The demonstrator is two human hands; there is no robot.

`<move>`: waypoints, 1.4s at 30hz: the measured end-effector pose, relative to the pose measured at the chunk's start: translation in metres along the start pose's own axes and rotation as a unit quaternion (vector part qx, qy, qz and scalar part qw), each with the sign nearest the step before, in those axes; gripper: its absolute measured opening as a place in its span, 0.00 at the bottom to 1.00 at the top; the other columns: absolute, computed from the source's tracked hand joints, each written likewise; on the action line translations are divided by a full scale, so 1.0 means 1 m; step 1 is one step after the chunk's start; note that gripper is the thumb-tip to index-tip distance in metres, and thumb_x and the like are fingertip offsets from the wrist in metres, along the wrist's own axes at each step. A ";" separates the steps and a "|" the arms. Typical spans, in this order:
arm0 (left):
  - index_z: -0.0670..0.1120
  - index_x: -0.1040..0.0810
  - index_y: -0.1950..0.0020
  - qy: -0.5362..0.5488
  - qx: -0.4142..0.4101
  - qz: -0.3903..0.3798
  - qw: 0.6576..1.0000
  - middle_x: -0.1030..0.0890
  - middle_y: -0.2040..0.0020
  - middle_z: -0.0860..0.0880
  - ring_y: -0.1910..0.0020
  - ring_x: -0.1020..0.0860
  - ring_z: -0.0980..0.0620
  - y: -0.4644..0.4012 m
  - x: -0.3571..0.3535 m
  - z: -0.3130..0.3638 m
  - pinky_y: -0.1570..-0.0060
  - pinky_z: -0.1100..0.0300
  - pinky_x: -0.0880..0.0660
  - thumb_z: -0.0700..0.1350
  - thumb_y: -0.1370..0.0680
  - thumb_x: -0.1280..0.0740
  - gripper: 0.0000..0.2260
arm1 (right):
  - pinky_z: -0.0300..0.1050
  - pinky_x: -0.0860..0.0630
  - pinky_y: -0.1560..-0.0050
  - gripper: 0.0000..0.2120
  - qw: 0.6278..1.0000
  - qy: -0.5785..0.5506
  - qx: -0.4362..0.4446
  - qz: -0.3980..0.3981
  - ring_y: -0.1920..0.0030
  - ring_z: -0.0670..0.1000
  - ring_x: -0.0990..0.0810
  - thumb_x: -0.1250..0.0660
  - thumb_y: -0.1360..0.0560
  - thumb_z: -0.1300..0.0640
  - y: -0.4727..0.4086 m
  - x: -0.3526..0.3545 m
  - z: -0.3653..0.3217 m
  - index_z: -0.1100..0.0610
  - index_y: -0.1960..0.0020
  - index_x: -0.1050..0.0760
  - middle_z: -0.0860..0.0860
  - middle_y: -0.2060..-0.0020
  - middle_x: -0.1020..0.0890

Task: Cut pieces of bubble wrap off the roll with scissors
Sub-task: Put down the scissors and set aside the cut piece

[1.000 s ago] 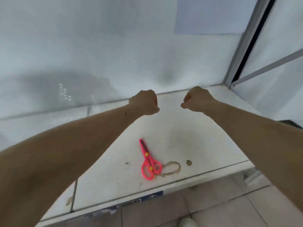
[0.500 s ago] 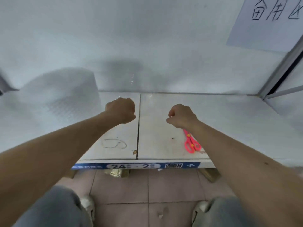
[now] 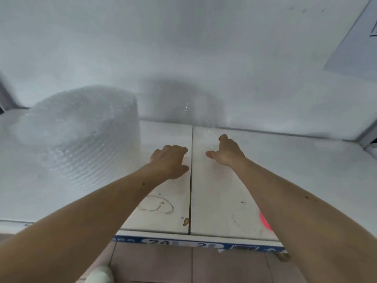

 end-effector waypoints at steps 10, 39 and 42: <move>0.48 0.33 0.28 0.024 0.004 -0.030 0.999 0.33 0.28 0.50 0.30 0.33 0.47 -0.016 -0.018 0.006 0.38 0.48 0.33 0.60 0.23 0.37 0.26 | 0.50 0.25 0.43 0.30 0.994 -0.109 -0.025 0.002 0.41 0.59 0.24 0.27 0.27 0.58 -0.026 -0.010 0.008 0.64 0.31 0.36 0.59 0.40 0.24; 0.38 0.19 0.53 0.854 0.232 -0.008 0.466 0.16 0.65 0.43 0.66 0.19 0.51 0.054 -0.029 0.061 0.65 0.62 0.18 0.34 0.24 0.31 0.02 | 0.41 0.21 0.64 0.12 0.890 -0.450 -0.072 -0.007 0.63 0.51 0.14 0.33 0.22 0.53 0.131 0.024 0.039 0.62 0.51 0.19 0.56 0.60 0.13; 0.39 0.20 0.51 0.855 0.233 0.002 0.463 0.16 0.63 0.42 0.65 0.18 0.51 0.048 -0.031 0.067 0.61 0.59 0.18 0.34 0.24 0.31 0.03 | 0.40 0.27 0.65 0.16 0.965 -0.252 -0.073 0.020 0.66 0.49 0.17 0.31 0.25 0.48 0.128 0.036 0.071 0.62 0.56 0.19 0.54 0.64 0.14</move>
Point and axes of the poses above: each hand's wrist, its own y-axis away from the middle knuckle, its own x-axis out of the back of the hand, z = x × y, the point moved 2 cm from there along -y, towards the middle knuckle
